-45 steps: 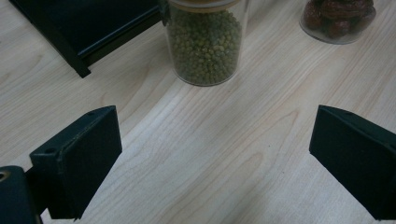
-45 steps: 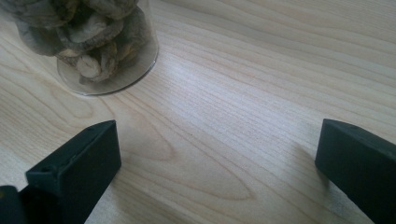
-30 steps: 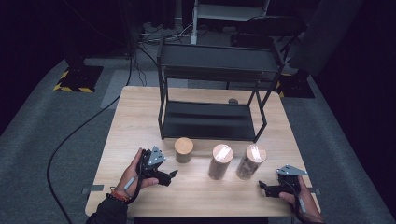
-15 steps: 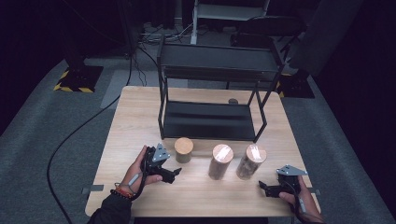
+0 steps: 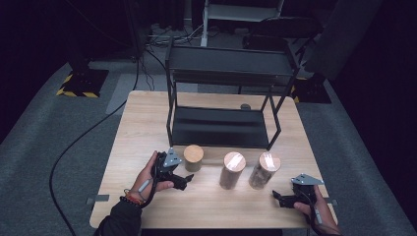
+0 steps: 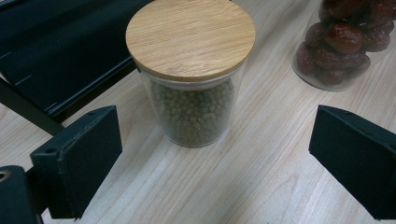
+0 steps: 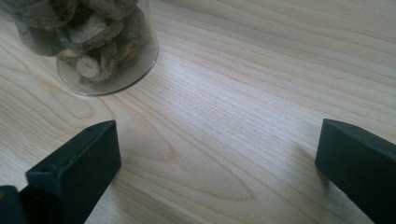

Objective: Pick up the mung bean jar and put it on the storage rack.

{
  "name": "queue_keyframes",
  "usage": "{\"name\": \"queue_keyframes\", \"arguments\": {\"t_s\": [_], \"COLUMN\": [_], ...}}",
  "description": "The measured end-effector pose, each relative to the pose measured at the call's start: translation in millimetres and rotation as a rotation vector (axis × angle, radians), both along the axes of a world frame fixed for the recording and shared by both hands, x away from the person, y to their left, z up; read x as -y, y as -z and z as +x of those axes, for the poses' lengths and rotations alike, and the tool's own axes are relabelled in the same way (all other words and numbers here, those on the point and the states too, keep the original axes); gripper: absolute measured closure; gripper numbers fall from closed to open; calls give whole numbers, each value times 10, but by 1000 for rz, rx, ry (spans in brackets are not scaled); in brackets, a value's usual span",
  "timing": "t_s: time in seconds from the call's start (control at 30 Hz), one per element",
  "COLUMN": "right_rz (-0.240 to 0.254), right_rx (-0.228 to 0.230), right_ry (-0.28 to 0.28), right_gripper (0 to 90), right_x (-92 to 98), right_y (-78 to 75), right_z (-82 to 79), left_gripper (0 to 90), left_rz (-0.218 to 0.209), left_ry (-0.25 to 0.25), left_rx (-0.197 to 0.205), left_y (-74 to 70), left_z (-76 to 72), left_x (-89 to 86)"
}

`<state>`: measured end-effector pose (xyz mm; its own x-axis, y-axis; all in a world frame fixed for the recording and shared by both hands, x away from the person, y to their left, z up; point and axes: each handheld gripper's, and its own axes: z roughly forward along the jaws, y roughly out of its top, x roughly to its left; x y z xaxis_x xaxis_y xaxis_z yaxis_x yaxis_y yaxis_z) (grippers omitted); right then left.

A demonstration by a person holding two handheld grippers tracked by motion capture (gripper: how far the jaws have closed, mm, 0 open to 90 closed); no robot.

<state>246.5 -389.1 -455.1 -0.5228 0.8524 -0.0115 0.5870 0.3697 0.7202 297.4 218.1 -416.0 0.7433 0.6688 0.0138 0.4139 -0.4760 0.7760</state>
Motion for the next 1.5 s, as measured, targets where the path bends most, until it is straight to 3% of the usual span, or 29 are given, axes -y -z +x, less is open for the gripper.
{"name": "queue_keyframes", "arguments": {"t_s": [1.5], "right_rz": [0], "right_rx": [0], "right_ry": [0], "right_gripper": [0], "right_x": [0], "right_y": [0], "right_z": [0], "left_gripper": [28], "left_rz": [-23], "left_ry": [-13], "left_rx": [-41], "left_y": [96], "left_z": [382], "left_x": [177]}}
